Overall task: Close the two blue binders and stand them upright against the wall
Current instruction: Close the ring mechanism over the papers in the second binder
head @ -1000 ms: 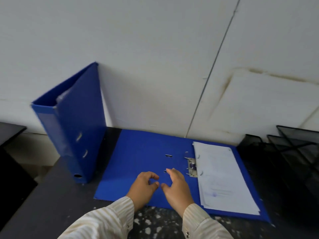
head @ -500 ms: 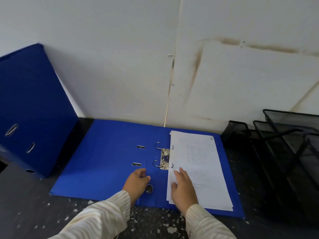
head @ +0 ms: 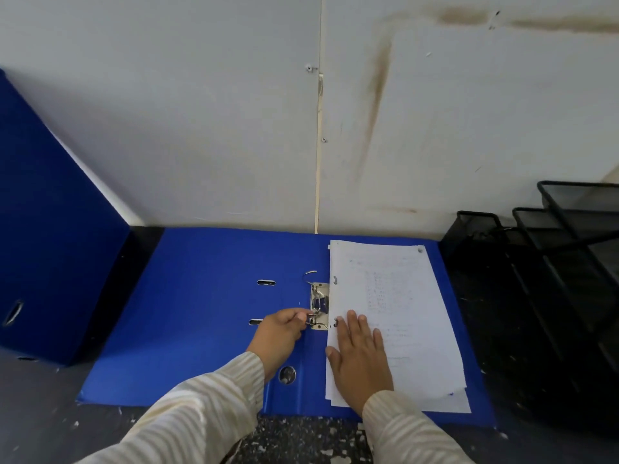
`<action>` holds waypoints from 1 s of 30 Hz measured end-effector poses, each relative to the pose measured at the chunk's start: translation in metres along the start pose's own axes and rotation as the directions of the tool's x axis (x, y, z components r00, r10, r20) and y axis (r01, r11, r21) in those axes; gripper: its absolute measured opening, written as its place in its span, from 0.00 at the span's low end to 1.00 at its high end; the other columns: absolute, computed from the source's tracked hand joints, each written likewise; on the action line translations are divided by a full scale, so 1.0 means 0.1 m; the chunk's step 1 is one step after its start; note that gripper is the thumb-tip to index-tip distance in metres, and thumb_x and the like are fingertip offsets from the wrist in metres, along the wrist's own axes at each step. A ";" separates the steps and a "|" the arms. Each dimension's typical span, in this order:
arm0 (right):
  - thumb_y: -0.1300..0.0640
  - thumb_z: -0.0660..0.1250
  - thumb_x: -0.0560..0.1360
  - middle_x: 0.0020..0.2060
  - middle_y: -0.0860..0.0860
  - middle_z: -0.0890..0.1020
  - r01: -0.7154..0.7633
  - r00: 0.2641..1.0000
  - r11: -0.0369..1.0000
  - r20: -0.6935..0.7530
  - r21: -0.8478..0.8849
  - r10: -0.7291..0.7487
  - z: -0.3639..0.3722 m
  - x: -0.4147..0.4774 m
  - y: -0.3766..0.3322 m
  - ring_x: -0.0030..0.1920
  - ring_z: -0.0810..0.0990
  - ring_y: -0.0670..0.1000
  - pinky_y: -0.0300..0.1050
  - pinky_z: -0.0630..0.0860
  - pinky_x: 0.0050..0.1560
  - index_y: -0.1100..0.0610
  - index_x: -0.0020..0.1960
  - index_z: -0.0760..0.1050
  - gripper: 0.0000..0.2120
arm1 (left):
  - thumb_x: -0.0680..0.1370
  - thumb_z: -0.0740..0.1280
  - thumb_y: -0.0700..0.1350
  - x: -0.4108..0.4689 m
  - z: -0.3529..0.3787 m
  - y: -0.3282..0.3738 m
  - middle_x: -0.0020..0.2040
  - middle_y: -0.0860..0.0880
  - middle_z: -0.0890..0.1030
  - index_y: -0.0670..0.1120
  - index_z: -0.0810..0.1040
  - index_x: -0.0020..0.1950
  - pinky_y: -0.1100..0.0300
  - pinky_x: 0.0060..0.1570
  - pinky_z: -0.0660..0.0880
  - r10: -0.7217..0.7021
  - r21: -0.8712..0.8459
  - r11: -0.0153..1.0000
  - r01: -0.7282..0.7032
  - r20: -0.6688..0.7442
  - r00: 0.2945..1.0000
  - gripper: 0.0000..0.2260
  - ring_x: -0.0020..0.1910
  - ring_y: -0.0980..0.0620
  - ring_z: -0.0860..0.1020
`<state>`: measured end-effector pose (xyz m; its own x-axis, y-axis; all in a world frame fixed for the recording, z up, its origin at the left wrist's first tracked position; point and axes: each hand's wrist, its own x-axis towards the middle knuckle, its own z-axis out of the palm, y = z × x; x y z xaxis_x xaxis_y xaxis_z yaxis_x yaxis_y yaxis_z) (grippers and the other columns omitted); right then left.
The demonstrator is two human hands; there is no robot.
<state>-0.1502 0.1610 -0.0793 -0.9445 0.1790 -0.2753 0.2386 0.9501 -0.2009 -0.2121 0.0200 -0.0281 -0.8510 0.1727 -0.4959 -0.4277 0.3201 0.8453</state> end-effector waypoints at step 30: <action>0.54 0.60 0.78 0.77 0.52 0.43 -0.008 0.973 0.998 0.230 0.057 -0.005 -0.57 0.79 -0.01 0.77 0.44 0.56 0.57 0.53 0.73 0.49 0.77 0.45 0.33 | 0.74 0.70 0.39 0.45 0.03 0.58 0.50 0.38 0.82 0.58 0.47 0.76 0.48 0.50 0.80 -0.068 0.584 0.797 -0.157 0.345 0.936 0.41 0.42 0.46 0.79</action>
<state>-0.2380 0.1886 -0.0471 -0.8685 0.1106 -0.4832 0.2588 0.9326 -0.2516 -0.2742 0.0491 -0.0016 -0.6625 0.4608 -0.5905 -0.0295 0.7717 0.6353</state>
